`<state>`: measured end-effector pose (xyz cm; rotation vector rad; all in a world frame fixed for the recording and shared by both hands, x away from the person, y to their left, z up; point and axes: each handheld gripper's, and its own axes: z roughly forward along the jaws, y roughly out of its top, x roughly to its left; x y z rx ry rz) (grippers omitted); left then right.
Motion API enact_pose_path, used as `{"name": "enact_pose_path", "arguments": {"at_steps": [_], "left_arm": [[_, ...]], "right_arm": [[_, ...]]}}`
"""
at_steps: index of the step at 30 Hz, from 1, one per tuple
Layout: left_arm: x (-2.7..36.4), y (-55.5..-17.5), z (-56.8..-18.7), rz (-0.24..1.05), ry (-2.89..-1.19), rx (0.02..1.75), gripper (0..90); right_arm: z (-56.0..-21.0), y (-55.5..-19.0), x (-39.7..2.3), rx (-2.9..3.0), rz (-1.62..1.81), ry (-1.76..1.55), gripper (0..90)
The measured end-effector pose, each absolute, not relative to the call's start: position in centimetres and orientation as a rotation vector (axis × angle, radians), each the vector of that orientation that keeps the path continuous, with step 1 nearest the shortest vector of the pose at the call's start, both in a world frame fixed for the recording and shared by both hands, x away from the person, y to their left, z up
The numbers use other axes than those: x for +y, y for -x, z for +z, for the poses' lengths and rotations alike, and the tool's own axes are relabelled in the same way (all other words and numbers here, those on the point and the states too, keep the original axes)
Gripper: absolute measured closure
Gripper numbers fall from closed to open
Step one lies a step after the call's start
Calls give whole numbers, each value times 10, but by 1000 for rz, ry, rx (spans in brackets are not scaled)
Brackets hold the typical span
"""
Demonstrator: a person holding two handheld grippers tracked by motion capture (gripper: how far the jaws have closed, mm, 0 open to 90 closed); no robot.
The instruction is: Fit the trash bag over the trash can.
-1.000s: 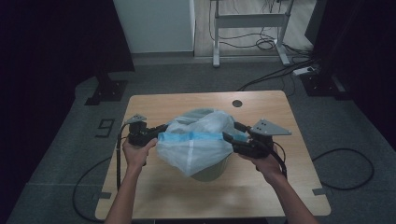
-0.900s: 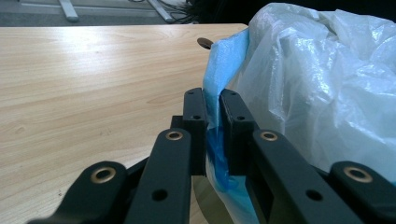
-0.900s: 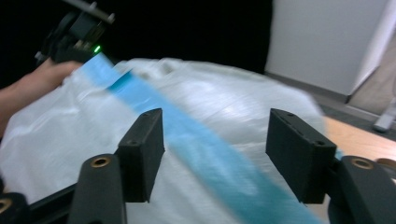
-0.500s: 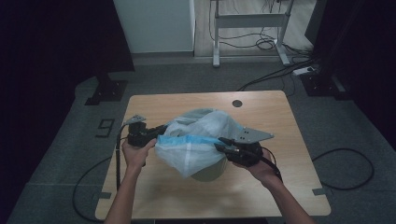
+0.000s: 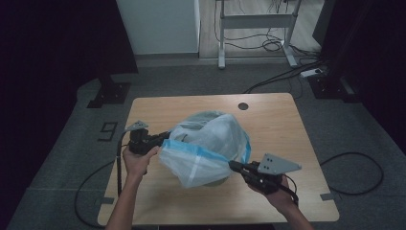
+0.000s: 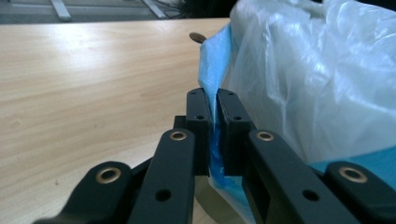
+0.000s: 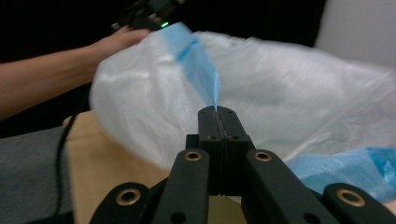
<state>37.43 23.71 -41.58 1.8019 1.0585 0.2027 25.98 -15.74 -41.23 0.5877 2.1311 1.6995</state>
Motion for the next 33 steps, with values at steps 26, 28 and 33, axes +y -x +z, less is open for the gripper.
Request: {"name": "enact_pose_path", "arguments": {"at_steps": [26, 28, 33], "left_arm": [[227, -372, -440, 146, -1861, 1053, 884], [228, -372, -440, 147, -1859, 1055, 883], [231, -372, -442, 146, -1842, 1067, 881]], "right_arm": [[-500, -294, -169, 2230, 1560, -815, 689], [-491, -285, -177, 2173, 1586, -807, 618], [-469, -274, -198, 2043, 1596, -799, 507]]}}
